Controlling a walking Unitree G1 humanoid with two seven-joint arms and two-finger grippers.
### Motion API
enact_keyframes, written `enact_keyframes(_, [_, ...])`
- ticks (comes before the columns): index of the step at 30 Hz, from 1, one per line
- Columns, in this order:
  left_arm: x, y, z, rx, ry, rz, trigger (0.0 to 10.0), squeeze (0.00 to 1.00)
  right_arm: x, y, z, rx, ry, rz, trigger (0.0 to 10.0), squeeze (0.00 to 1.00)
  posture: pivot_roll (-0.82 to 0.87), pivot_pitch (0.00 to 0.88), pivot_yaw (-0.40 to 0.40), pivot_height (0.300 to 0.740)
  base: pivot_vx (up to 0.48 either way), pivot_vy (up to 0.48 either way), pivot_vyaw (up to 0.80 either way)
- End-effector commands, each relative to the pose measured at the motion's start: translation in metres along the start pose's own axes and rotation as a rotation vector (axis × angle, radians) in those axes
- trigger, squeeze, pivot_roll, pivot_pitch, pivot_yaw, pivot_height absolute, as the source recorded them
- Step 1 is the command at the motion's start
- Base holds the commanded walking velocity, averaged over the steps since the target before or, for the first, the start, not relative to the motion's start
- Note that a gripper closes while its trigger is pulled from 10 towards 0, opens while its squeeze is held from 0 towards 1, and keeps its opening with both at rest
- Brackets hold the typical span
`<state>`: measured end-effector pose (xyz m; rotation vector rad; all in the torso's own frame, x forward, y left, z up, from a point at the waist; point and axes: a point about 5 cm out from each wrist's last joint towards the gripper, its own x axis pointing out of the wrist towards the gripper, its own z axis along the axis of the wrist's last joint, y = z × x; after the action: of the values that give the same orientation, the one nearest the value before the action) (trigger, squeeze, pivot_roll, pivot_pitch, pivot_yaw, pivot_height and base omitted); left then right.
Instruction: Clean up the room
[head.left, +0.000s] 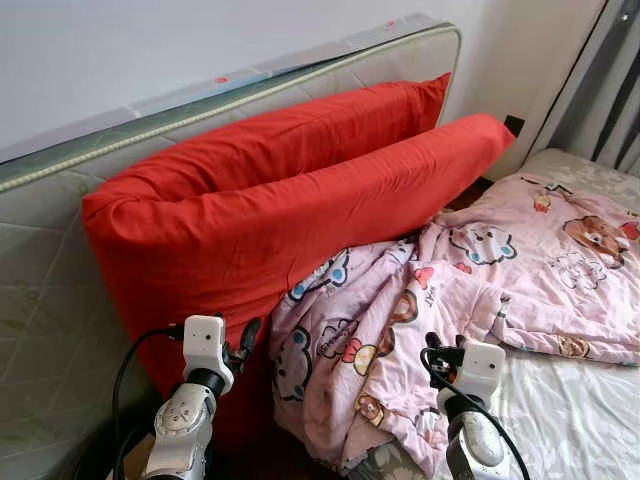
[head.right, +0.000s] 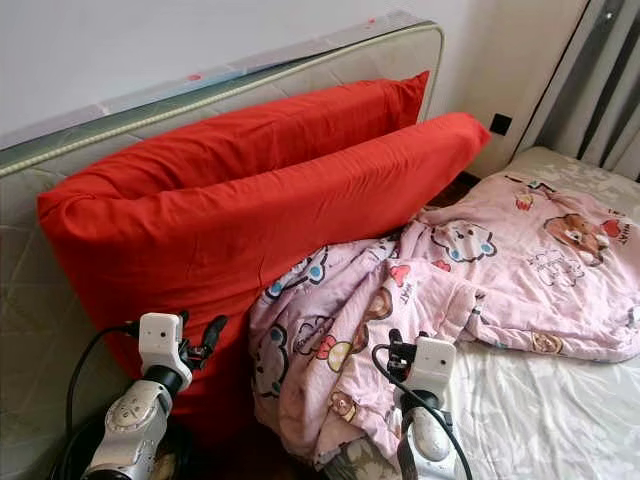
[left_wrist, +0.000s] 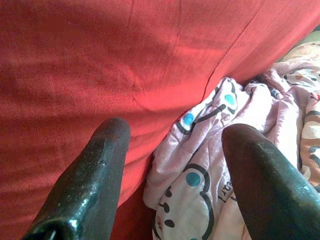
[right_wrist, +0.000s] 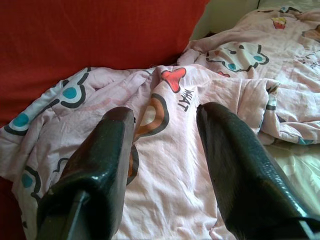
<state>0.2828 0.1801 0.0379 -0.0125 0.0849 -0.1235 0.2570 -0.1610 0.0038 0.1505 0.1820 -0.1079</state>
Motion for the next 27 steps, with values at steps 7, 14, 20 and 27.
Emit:
enact_keyframes(7, [0.0011, -0.0011, 0.0029, -0.003, -0.004, 0.002, 10.0, 0.00, 0.0020, 0.0042, -0.0040, -0.018, 0.043, 0.019, 10.0, 0.00, -0.06, 0.025, -0.004, 0.680, 0.000, 0.000, 0.00])
enact_keyframes(14, [0.0015, -0.0027, 0.0031, -0.006, -0.005, 0.003, 10.0, 0.00, 0.0011, 0.0041, -0.0024, -0.021, 0.019, 0.035, 10.0, 0.00, -0.06, 0.024, -0.007, 0.675, 0.000, 0.000, 0.00])
enact_keyframes(20, [0.0012, -0.0037, 0.0033, -0.007, -0.003, 0.003, 10.0, 0.00, 0.0008, 0.0052, -0.0054, -0.024, 0.034, 0.040, 10.0, 0.00, -0.06, 0.025, -0.007, 0.675, 0.000, 0.000, 0.00])
enact_keyframes(27, [0.0011, -0.0038, 0.0034, -0.006, -0.001, 0.003, 10.0, 0.00, 0.0008, 0.0061, -0.0097, -0.029, 0.064, 0.047, 10.0, 0.00, -0.06, 0.025, -0.008, 0.675, 0.000, 0.000, 0.00])
